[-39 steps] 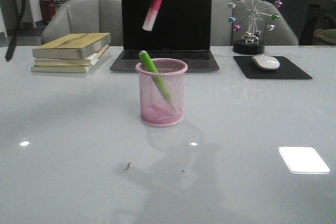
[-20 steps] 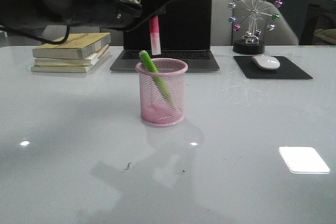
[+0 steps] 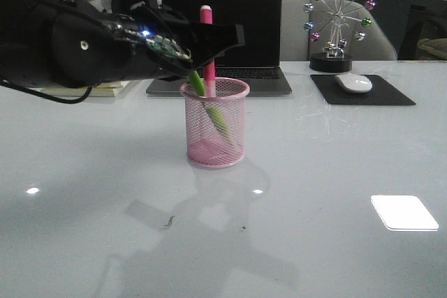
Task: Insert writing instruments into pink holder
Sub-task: 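Lower the pink highlighter into the holder and release it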
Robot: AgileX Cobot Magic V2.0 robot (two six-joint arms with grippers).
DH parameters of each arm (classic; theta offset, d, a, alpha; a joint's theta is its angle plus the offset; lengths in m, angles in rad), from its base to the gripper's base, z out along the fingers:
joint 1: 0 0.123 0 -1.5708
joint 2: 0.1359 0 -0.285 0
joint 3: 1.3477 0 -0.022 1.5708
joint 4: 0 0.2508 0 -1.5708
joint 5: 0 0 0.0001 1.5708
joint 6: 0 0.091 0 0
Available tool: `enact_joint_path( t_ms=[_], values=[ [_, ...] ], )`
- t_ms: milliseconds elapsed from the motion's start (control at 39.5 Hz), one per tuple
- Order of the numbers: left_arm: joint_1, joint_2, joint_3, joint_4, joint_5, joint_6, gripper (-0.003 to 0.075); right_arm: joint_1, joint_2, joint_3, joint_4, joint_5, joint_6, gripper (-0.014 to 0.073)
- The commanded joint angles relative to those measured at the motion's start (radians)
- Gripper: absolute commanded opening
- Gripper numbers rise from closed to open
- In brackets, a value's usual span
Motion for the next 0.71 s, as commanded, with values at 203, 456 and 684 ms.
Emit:
enact_joint_path(
  t_ms=[203,456,684],
  values=[
    [-0.009,-0.039,-0.024,0.042,-0.083,-0.012,0.0287,-0.007,-0.003,-0.029,0.001,-0.059,-0.007,0.0384],
    [-0.003,-0.066,-0.024,0.086,-0.091,0.002,0.0424,-0.007,-0.003,-0.029,0.001,-0.058,-0.007,0.0384],
    [0.066,-0.257,-0.024,0.161,0.050,0.123,0.0424,-0.007,-0.003,-0.029,0.001,-0.058,-0.007,0.0384]
  ],
)
